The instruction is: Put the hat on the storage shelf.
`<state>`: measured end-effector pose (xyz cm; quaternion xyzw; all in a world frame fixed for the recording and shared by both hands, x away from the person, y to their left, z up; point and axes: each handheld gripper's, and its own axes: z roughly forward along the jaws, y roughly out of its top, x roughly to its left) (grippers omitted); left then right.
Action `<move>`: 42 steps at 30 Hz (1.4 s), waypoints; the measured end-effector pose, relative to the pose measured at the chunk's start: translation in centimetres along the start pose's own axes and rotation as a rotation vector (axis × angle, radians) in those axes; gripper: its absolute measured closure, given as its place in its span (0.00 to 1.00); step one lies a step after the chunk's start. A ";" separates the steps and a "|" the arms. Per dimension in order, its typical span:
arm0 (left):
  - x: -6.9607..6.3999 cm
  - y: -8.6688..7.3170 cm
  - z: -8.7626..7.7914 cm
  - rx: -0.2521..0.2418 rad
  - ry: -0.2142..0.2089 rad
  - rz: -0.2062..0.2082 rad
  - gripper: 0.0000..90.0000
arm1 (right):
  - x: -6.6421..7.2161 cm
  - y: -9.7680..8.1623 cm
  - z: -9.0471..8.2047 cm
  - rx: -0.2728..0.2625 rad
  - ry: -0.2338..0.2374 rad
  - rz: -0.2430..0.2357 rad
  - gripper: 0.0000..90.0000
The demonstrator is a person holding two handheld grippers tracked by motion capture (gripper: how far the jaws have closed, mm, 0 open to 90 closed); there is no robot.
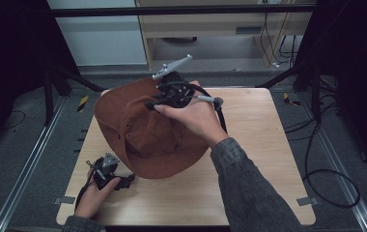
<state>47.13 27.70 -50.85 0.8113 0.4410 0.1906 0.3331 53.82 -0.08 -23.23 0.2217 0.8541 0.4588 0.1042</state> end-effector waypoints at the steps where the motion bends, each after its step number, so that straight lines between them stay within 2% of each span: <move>1: 0.0 0.0 0.0 0.000 0.000 0.000 0.00 | 0.0 0.0 0.0 -0.002 -0.002 0.002 0.69; 8: 0.0 0.0 0.0 0.000 0.000 0.000 0.00 | 0.0 0.0 -0.6 -0.020 -0.022 0.012 0.56; 15: 0.0 0.0 0.0 0.000 0.000 0.000 0.00 | -0.2 -0.1 -0.9 -0.025 -0.034 0.015 0.51; 23: 0.0 0.0 0.0 0.000 0.000 0.000 0.00 | -0.4 -0.6 -2.4 -0.051 -0.064 0.025 0.36; 29: 0.0 0.0 0.0 0.000 0.000 0.000 0.00 | -1.3 -1.7 -4.2 -0.077 -0.113 0.041 0.27; 34: 0.0 0.0 0.0 -0.002 0.000 0.000 0.00 | -2.4 -3.0 -6.0 -0.101 -0.162 0.081 0.20; 42: 0.0 0.0 0.0 -0.004 0.000 0.001 0.00 | -4.1 -6.3 -9.7 -0.142 -0.252 0.136 0.12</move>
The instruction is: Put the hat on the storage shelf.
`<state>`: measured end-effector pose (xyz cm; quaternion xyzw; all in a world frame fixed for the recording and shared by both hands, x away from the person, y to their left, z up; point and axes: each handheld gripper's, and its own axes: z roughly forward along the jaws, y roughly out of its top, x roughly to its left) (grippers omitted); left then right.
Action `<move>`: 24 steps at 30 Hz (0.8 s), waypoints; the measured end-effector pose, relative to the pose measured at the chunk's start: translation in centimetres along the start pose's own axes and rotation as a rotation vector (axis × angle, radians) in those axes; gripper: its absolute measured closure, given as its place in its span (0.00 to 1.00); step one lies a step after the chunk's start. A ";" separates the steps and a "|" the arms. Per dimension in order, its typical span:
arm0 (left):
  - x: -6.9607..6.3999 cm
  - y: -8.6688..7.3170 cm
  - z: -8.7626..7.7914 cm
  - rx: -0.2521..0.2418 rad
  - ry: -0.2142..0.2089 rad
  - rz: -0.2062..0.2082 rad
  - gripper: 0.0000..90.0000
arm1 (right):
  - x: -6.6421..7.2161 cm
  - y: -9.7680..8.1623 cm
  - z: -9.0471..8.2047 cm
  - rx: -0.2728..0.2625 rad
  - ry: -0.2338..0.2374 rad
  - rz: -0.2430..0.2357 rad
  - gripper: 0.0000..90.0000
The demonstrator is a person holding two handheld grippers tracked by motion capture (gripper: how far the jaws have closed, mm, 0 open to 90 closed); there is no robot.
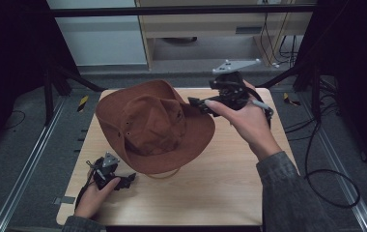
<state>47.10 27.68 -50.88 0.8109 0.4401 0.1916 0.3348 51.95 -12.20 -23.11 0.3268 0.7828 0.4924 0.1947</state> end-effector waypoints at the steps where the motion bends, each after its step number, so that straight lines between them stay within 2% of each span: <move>1: 0.0 0.0 0.0 -0.001 0.000 0.002 0.00 | -0.3 -0.3 -0.4 -0.004 -0.012 0.006 0.12; 2: 0.0 0.0 0.0 -0.001 0.000 0.002 0.00 | -1.1 -1.4 -1.4 -0.013 -0.037 0.014 0.11; 4: 0.0 0.0 0.0 -0.001 -0.001 -0.001 0.00 | -1.4 -1.8 -1.7 -0.015 -0.044 0.021 0.11; 6: 0.0 0.0 0.0 0.002 -0.002 0.001 0.00 | -2.3 -3.1 -2.6 -0.018 -0.061 0.034 0.11; 12: 0.0 0.0 0.0 0.002 -0.002 0.002 0.00 | -4.0 -7.0 -4.1 -0.015 -0.077 0.067 0.10; 16: 0.0 0.0 0.0 0.002 -0.002 0.002 0.00 | -4.4 -9.8 -4.3 -0.002 -0.087 0.067 0.10; 19: 0.0 0.0 0.0 0.003 -0.004 0.003 0.00 | -4.5 -12.6 -4.1 0.011 -0.092 0.079 0.10; 21: 0.0 0.0 0.0 0.003 -0.004 0.005 0.00 | -4.5 -14.2 -3.9 0.034 -0.102 0.080 0.10; 22: 0.0 0.0 0.0 0.003 -0.004 0.005 0.00 | -4.6 -16.1 -3.4 0.070 -0.107 0.082 0.12; 23: 0.0 0.0 0.0 0.003 -0.004 0.004 0.00 | -4.6 -16.1 -3.4 0.070 -0.107 0.082 0.12; 24: 0.0 0.0 0.0 0.003 -0.004 0.004 0.00 | -4.6 -17.0 -3.2 0.079 -0.104 0.089 0.12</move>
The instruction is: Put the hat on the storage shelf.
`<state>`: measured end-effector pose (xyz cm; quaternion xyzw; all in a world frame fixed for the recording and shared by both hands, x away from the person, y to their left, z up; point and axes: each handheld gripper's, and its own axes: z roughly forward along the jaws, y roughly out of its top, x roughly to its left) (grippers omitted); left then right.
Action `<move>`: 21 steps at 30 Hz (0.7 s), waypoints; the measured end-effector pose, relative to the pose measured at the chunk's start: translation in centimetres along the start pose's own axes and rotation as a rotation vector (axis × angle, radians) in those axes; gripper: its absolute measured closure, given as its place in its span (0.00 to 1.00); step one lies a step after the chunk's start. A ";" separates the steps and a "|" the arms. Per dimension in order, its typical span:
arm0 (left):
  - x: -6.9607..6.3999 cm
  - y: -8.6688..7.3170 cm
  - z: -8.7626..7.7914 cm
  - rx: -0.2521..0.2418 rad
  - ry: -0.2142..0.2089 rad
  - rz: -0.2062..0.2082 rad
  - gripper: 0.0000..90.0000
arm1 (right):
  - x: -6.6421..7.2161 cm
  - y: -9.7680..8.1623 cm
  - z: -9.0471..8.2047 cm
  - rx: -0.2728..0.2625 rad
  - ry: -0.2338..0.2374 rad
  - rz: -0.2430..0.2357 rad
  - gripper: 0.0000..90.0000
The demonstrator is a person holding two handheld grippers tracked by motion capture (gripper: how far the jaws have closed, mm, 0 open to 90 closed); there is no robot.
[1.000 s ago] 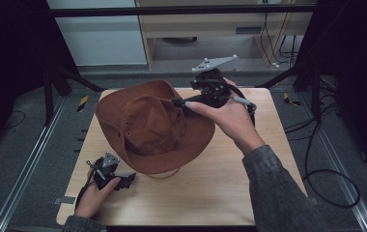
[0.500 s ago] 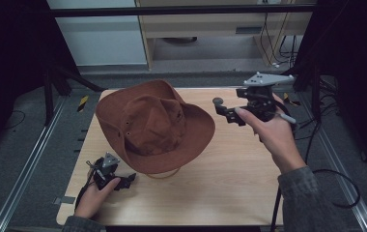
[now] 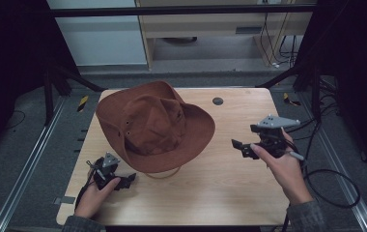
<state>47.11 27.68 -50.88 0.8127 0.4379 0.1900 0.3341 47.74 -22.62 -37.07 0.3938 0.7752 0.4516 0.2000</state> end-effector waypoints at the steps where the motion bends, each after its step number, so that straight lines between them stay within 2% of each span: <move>1: 0.0 0.0 0.0 0.000 0.000 0.000 0.00 | -0.1 -1.1 0.3 0.009 0.008 0.017 0.12; 2: 0.0 0.0 0.0 0.000 0.000 0.000 0.00 | -0.2 -1.7 0.6 0.013 0.013 0.024 0.12; 4: 0.0 0.0 0.0 0.000 0.000 0.000 0.00 | -0.2 -3.5 1.7 0.064 0.002 0.023 0.10; 8: 0.0 0.0 0.0 0.000 0.000 0.000 0.00 | -0.1 -4.9 2.8 0.103 -0.005 0.023 0.11; 11: 0.0 0.0 0.0 0.000 0.000 0.000 0.00 | 0.1 -6.1 3.9 0.110 0.010 0.048 0.11; 13: 0.0 0.0 0.0 0.000 0.000 0.000 0.00 | 0.3 -6.7 4.5 0.118 0.003 0.054 0.12; 17: 0.0 0.0 0.0 0.000 0.000 0.000 0.00 | 0.3 -7.7 5.4 0.166 -0.022 0.028 0.11; 21: 0.0 0.0 0.0 0.000 0.000 0.000 0.00 | -0.1 -8.7 5.8 0.185 -0.029 0.061 0.12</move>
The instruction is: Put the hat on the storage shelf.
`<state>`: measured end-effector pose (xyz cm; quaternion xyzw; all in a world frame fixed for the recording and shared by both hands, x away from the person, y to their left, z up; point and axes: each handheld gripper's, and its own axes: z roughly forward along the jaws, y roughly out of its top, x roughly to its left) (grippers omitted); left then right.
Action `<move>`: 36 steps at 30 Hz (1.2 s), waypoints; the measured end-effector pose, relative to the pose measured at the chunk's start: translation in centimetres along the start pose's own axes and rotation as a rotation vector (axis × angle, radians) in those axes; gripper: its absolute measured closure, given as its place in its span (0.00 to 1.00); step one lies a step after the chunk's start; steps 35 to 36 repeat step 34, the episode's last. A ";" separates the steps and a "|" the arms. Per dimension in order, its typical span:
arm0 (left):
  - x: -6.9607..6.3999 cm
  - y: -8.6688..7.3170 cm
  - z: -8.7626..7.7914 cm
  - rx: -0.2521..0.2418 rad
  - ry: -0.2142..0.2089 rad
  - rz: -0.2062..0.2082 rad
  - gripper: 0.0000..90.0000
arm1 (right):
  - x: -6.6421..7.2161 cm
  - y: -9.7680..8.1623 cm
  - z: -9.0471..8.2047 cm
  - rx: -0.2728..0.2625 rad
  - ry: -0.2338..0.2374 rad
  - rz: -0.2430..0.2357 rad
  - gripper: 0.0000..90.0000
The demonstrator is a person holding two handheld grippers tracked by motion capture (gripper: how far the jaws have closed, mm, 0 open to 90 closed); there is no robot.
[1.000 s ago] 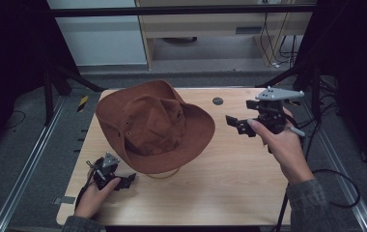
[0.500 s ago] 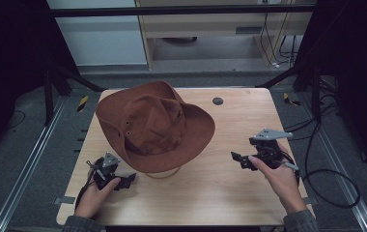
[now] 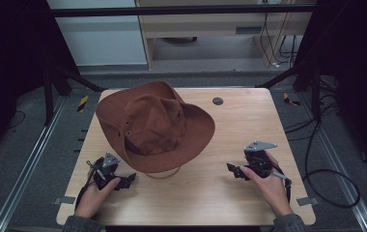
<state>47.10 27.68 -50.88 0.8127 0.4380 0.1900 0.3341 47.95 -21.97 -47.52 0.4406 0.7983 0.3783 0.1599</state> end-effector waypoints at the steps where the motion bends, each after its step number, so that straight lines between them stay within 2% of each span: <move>1: 0.0 0.0 0.0 0.000 0.000 0.000 0.00 | -0.1 -0.3 0.3 0.005 -0.001 0.004 0.12; 4: 0.0 0.0 0.0 0.000 0.000 0.000 0.00 | -0.3 -0.9 0.8 0.022 -0.009 0.026 0.12; 7: 0.0 0.0 0.0 0.001 -0.001 0.001 0.00 | -0.4 -1.0 0.9 0.023 -0.027 0.026 0.11; 9: 0.0 0.0 0.0 0.001 -0.002 0.002 0.00 | -0.4 -1.2 1.1 0.019 -0.021 0.043 0.11; 13: 0.0 0.0 0.0 0.001 -0.002 0.002 0.00 | -0.1 -1.4 1.4 0.028 -0.032 0.025 0.11; 15: 0.0 0.0 0.0 0.001 -0.002 0.001 0.00 | 0.0 -1.5 1.3 0.014 -0.060 0.024 0.12; 20: 0.0 0.0 0.0 0.001 -0.002 0.001 0.00 | -0.2 -1.7 1.5 0.004 -0.062 0.051 0.11; 26: 0.0 0.0 0.0 0.001 -0.002 0.001 0.00 | -0.3 -2.0 2.3 0.057 -0.085 0.039 0.10; 32: 0.0 0.0 0.0 0.001 -0.002 0.001 0.00 | 0.2 -2.3 2.6 0.048 -0.120 -0.003 0.06; 36: 0.0 0.1 0.0 0.001 -0.002 0.001 0.00 | 0.2 -2.4 2.7 0.042 -0.122 -0.001 0.05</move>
